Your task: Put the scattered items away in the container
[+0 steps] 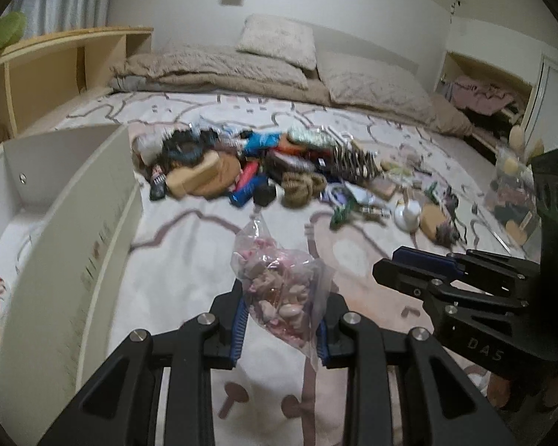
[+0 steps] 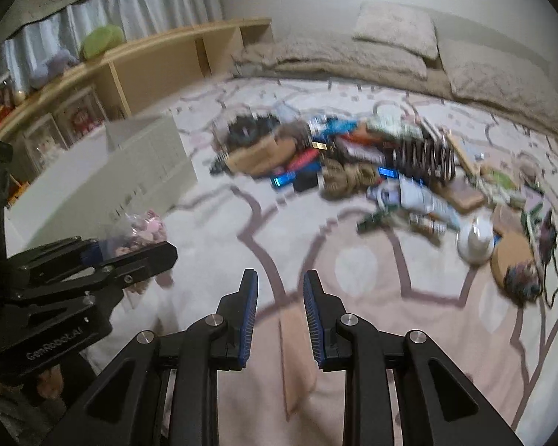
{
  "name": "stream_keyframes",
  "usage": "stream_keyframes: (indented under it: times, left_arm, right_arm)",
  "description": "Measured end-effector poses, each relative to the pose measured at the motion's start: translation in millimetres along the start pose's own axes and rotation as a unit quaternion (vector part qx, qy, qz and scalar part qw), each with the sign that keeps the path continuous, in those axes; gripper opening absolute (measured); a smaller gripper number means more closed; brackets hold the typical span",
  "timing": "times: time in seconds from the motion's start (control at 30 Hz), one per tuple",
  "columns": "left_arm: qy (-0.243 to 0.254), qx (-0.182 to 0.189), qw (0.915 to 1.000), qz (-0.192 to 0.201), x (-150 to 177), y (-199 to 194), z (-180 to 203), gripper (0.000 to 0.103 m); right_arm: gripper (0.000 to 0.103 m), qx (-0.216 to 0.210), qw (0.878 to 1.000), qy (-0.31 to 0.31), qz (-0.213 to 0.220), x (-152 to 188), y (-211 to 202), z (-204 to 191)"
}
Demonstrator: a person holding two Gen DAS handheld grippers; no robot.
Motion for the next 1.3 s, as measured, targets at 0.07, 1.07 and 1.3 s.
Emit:
stream_keyframes:
  times: [0.07,1.07,1.3]
  left_arm:
    - [-0.002,-0.004,0.9999,0.009,-7.6,-3.1,-4.3,0.03]
    - [0.001,-0.001,1.0,-0.005,4.6,-7.3,-4.7,0.03]
    - [-0.003,-0.003,1.0,-0.007,7.2,-6.6,-6.7,0.03]
  right_arm:
    - [0.021,-0.001,1.0,-0.001,0.007,-7.6,0.4,-1.6]
    - [0.095,0.034,0.994,-0.003,-0.105,78.6,40.8,13.5]
    - [0.103,0.033,0.995,-0.023,-0.095,87.3,51.7,8.6]
Point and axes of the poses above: each gripper's, at about its wrist camera, not at the fingertips, and y roughly the way its jaws point, z to its right, x to its underside, the point moved 4 cm from there along y, roughly the way its jaws point, and after that the axes turned 12 degrees about z, right-handed, at the moved point
